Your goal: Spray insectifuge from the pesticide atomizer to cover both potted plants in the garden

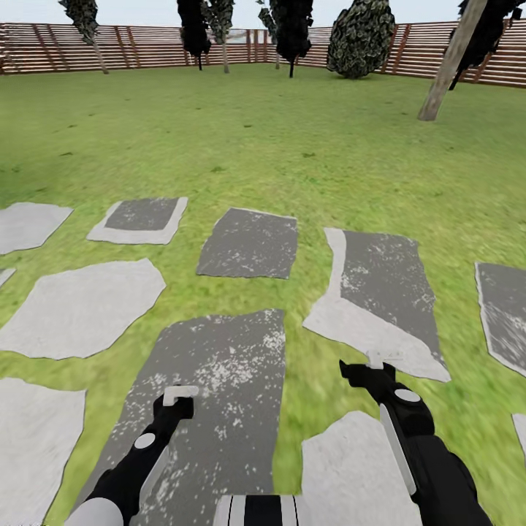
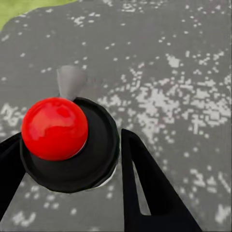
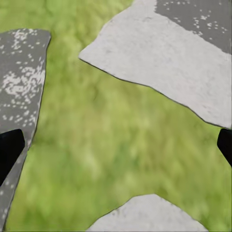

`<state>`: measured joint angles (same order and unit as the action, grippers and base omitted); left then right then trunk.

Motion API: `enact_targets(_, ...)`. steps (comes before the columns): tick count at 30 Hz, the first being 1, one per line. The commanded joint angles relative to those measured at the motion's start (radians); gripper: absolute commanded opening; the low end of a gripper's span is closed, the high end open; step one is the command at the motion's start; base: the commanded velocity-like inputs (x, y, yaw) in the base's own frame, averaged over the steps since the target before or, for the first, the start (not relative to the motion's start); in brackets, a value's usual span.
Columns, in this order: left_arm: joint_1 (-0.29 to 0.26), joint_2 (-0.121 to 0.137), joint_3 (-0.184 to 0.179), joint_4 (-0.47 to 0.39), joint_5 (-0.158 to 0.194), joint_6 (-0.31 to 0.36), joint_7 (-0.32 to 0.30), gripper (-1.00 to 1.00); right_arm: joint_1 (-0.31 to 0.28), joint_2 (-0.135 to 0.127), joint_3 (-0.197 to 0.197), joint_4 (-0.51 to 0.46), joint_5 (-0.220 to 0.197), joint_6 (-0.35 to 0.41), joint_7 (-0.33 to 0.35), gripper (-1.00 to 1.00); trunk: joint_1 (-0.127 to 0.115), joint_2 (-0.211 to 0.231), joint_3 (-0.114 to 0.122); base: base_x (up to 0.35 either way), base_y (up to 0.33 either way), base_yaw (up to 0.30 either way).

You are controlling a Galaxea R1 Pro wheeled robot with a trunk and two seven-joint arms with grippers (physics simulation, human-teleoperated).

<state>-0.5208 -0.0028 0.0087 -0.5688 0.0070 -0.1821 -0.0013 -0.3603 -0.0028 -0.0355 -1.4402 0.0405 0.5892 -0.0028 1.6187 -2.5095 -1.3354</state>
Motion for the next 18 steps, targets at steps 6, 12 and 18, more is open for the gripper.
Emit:
enact_targets(6, -0.001, 0.0, 0.0, 0.001, 0.001, -0.004, 0.0, -1.0, 0.0, 0.0, 0.0, -0.002, 0.004, 0.006, 0.0, 1.0, 0.0, 0.0, -0.001, 0.189, 0.258, 0.262)
enact_targets(12, -0.001, 0.0, 0.0, 0.001, 0.001, -0.004, 0.0, -1.0, 0.0, 0.0, 0.0, -0.002, 0.004, 0.006, 0.0, 1.0, 0.0, 0.0, -0.001, 0.183, 0.261, 0.262)
enact_targets(18, -0.001, 0.0, 0.0, 0.001, 0.001, -0.004, 0.0, -1.0, 0.0, 0.0, 0.0, -0.002, 0.004, 0.006, 0.0, 1.0, 0.0, 0.0, -0.001, 0.168, 0.262, 0.262)
